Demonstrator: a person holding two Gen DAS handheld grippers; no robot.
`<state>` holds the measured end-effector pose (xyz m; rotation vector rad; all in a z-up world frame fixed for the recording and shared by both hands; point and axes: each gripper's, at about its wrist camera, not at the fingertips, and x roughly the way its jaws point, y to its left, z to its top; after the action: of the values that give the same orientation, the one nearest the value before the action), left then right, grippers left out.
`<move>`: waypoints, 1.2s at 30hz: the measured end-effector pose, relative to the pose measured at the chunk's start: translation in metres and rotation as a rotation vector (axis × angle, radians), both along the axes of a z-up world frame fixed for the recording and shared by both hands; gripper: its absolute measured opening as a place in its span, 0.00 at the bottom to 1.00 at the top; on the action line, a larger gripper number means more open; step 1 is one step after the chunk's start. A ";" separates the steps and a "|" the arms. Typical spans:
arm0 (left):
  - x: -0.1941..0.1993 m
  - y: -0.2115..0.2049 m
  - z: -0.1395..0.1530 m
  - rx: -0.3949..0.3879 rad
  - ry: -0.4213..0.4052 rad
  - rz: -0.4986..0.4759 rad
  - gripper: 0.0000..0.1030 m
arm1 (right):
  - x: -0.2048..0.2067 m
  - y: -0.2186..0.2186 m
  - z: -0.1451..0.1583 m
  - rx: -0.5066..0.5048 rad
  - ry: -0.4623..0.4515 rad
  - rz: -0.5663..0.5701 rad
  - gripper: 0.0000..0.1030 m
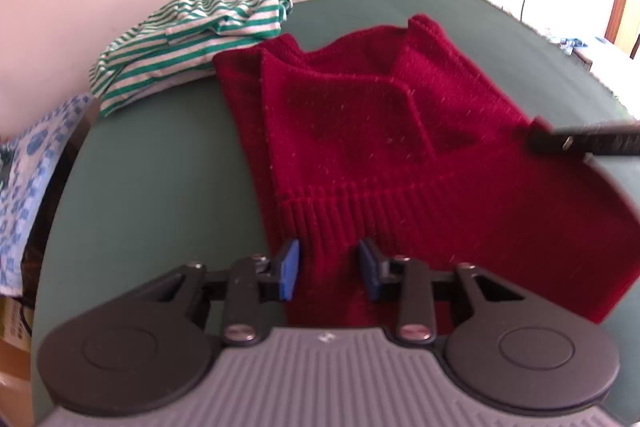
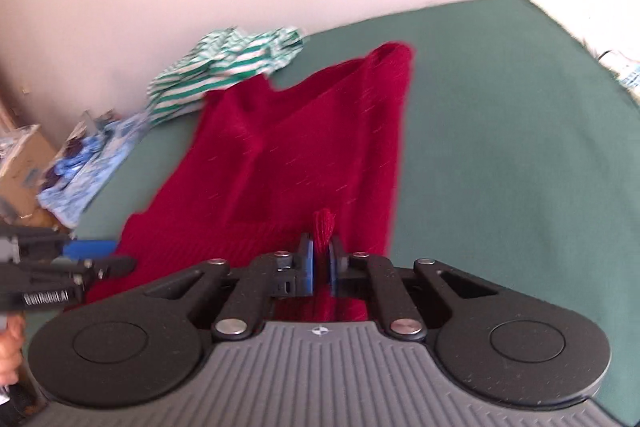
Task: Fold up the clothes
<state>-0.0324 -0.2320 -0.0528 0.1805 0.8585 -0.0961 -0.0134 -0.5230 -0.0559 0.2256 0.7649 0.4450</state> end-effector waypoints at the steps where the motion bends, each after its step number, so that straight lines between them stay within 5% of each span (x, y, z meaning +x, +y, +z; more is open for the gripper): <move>1: -0.002 0.002 -0.002 -0.008 -0.012 -0.004 0.40 | 0.001 -0.001 -0.002 0.005 0.002 0.008 0.08; 5: 0.001 0.008 0.002 -0.026 -0.009 -0.020 0.44 | 0.000 -0.008 0.003 -0.019 0.016 0.004 0.22; 7: -0.005 0.017 0.017 -0.067 -0.033 -0.011 0.35 | -0.016 -0.019 0.020 -0.022 -0.029 -0.077 0.24; 10: -0.016 0.020 0.037 -0.106 -0.074 -0.044 0.33 | -0.046 -0.029 0.045 0.051 -0.065 -0.009 0.24; 14: -0.018 0.015 0.018 -0.248 0.023 -0.106 0.35 | -0.058 -0.014 0.026 0.149 0.058 0.062 0.21; 18: -0.027 0.014 -0.002 -0.209 0.022 -0.093 0.32 | -0.056 -0.025 -0.002 0.161 0.134 -0.044 0.05; 21: -0.024 0.014 0.008 -0.188 0.028 -0.105 0.30 | -0.054 -0.032 0.009 0.167 0.126 -0.068 0.08; 23: -0.020 0.015 0.020 -0.188 -0.031 -0.095 0.31 | -0.048 -0.026 0.018 0.173 0.100 -0.049 0.19; 25: -0.012 0.012 0.024 -0.168 -0.080 -0.078 0.46 | -0.038 -0.016 0.023 0.195 0.067 -0.012 0.20; 27: 0.001 0.011 0.012 -0.161 -0.053 -0.058 0.44 | -0.020 -0.005 0.015 0.201 0.093 0.004 0.21; 30: 0.012 0.016 -0.010 -0.149 -0.024 -0.030 0.47 | 0.004 -0.008 -0.006 0.212 0.142 -0.027 0.00; 33: 0.009 0.017 -0.008 -0.152 -0.044 -0.040 0.46 | 0.009 -0.025 -0.011 0.280 0.164 -0.049 0.00; 34: 0.008 0.016 -0.004 -0.149 -0.043 -0.043 0.38 | 0.004 -0.025 -0.005 0.276 0.158 -0.051 0.00; 36: 0.003 0.017 0.004 -0.147 -0.061 -0.043 0.35 | -0.005 -0.026 0.008 0.272 0.144 -0.052 0.10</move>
<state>-0.0297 -0.2153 -0.0488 0.0643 0.7836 -0.1927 -0.0187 -0.5487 -0.0481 0.5351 0.8361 0.4866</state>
